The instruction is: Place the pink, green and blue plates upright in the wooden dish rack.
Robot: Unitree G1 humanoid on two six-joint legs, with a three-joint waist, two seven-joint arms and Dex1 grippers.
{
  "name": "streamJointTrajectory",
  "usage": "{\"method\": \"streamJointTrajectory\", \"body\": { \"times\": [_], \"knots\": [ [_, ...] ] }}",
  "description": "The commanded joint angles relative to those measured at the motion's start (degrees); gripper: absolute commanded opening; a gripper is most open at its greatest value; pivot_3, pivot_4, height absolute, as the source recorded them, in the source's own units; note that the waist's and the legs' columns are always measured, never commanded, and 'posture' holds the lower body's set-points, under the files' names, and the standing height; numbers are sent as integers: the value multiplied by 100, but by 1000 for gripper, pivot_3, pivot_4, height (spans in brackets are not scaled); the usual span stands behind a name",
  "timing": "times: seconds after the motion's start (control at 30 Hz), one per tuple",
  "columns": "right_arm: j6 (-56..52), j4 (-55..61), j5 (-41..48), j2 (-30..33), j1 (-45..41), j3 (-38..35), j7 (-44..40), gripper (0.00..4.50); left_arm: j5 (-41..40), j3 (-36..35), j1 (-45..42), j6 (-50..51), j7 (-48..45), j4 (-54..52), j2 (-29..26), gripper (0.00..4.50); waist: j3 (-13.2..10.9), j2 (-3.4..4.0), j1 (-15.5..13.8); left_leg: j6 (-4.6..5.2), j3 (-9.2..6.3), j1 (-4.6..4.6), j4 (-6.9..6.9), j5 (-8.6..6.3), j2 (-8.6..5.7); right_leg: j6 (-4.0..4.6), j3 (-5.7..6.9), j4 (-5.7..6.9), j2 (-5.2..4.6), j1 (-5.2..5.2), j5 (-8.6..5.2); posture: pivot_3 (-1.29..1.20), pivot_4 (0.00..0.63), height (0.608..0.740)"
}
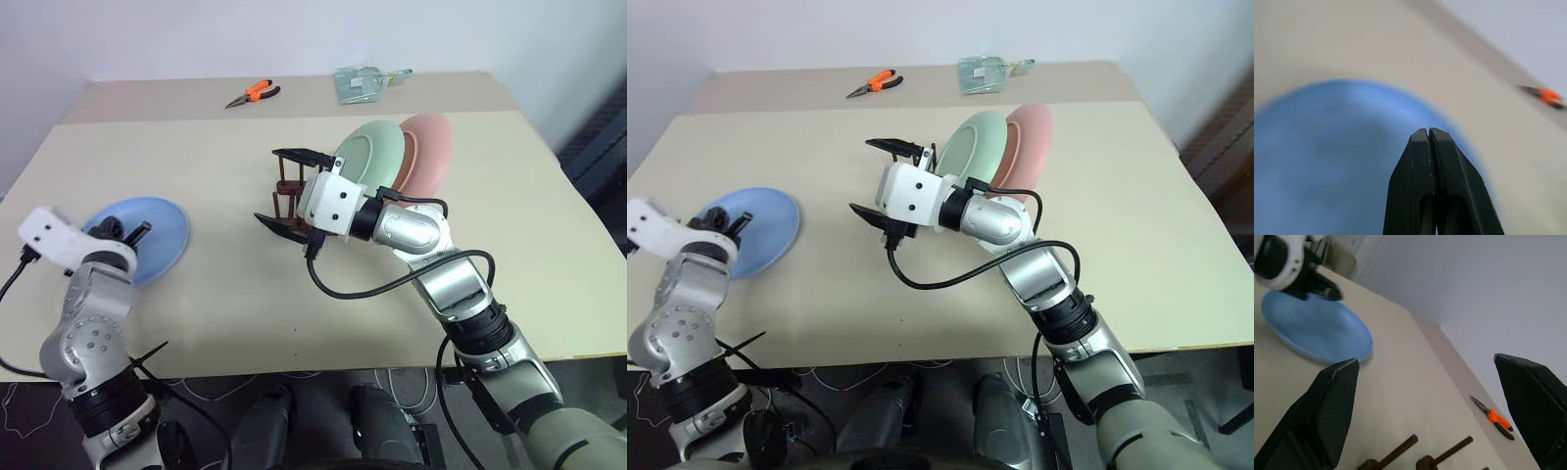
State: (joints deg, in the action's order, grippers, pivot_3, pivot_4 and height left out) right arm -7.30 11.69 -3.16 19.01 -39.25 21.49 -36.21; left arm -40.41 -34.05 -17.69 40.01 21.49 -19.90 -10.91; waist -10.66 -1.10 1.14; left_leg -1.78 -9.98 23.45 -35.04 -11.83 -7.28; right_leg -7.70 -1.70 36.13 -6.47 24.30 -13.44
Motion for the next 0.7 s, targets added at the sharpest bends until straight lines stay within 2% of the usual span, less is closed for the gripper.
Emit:
{"method": "streamJointTrajectory", "body": {
  "times": [0.03, 0.13, 0.23, 0.33, 0.53, 0.63, 0.7],
  "knots": [
    [178, -1, -44, -93, -44, -103, 53, 4500, 414, -25, 133, -500, 85, -188, 6, 259, 0, 0, 7, -1, 1, -1, 0, 0, 5, 2, -1, 0, 4, 0, 1, 0, 150, 740],
    [205, -52, -67, -88, -22, -126, 44, 4500, 868, -350, 188, -810, 662, -66, 50, 1238, 0, 0, -14, -6, 6, -2, 1, 0, 11, 6, -1, 0, 11, 3, 4, 0, 150, 740],
    [227, -42, -96, -75, 43, -117, 39, 4500, 1038, -634, 176, -681, 1117, 101, 18, 2769, 0, -1, -45, -6, 5, -2, 0, 0, 11, 6, -1, -1, 10, 2, 4, 0, 150, 740],
    [258, -9, -122, -82, 118, -89, 38, 4500, 773, -913, 64, -357, 1373, 272, 94, 4232, 0, -1, -55, -6, 5, -1, -1, 0, 11, 6, -1, -3, 9, 1, 4, 0, 150, 740],
    [278, 21, -146, -124, 171, -71, 28, 4500, -265, -1329, -167, 542, 1486, 753, 271, 4232, 1, -3, -53, -6, 4, -1, -4, 0, 10, 5, 0, -2, 9, 0, 4, 0, 150, 740],
    [321, -20, -162, -126, 159, -73, 16, 4500, -537, -1500, -340, 520, 1578, 874, 318, 3385, 3, 0, -52, -6, 4, -3, -3, 0, 10, 5, 0, 1, 9, 0, 4, 0, 150, 740],
    [347, -81, -166, -126, 116, -93, 11, 4500, -504, -1507, -404, 449, 1662, 891, 257, 2383, 3, -1, -50, -8, 4, -3, -4, 1, 10, 5, 0, 2, 10, 0, 4, 0, 150, 740]
  ]
}}
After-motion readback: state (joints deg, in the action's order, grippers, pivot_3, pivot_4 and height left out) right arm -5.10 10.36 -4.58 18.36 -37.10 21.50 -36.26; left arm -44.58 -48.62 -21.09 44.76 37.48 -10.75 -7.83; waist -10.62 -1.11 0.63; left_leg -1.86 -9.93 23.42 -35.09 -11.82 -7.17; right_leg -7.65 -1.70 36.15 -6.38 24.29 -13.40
